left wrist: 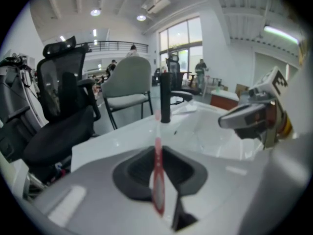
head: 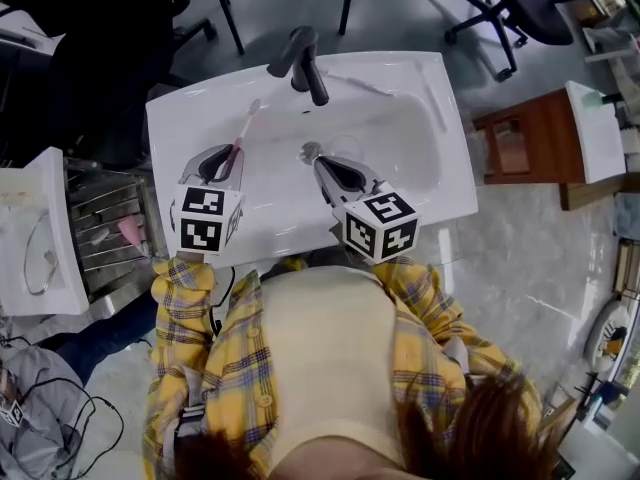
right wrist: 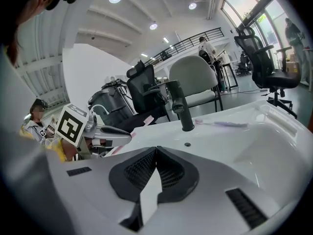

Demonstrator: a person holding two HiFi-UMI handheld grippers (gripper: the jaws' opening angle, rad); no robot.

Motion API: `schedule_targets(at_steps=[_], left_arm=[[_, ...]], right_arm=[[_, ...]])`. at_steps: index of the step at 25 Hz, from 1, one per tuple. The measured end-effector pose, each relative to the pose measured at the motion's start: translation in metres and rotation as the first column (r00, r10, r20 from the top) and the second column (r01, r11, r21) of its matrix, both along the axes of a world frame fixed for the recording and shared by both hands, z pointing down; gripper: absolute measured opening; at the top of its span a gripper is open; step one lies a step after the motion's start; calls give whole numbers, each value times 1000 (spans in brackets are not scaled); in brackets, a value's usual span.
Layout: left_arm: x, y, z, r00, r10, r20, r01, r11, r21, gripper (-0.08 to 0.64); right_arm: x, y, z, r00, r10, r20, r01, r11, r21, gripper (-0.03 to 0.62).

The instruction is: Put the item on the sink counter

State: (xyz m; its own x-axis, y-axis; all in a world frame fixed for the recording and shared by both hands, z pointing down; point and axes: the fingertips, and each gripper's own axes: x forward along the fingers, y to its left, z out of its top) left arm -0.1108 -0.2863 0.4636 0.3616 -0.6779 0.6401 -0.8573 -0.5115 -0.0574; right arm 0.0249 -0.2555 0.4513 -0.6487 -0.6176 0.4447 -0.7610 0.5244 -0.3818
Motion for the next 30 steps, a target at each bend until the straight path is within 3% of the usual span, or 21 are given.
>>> schedule_targets(at_steps=[14, 19, 30], left_arm=[[-5, -44, 19, 984, 65, 168, -62, 998, -28, 52], [-8, -59, 32, 959, 104, 262, -97, 994, -42, 52], [-5, -82, 49, 910, 183, 371, -178, 983, -48, 52]], right_arm=[[-7, -22, 18, 998, -63, 7, 63, 997, -50, 14], [-12, -26, 26, 996, -89, 7, 90, 994, -69, 14], [-16, -30, 37, 993, -117, 6, 117, 988, -97, 14]])
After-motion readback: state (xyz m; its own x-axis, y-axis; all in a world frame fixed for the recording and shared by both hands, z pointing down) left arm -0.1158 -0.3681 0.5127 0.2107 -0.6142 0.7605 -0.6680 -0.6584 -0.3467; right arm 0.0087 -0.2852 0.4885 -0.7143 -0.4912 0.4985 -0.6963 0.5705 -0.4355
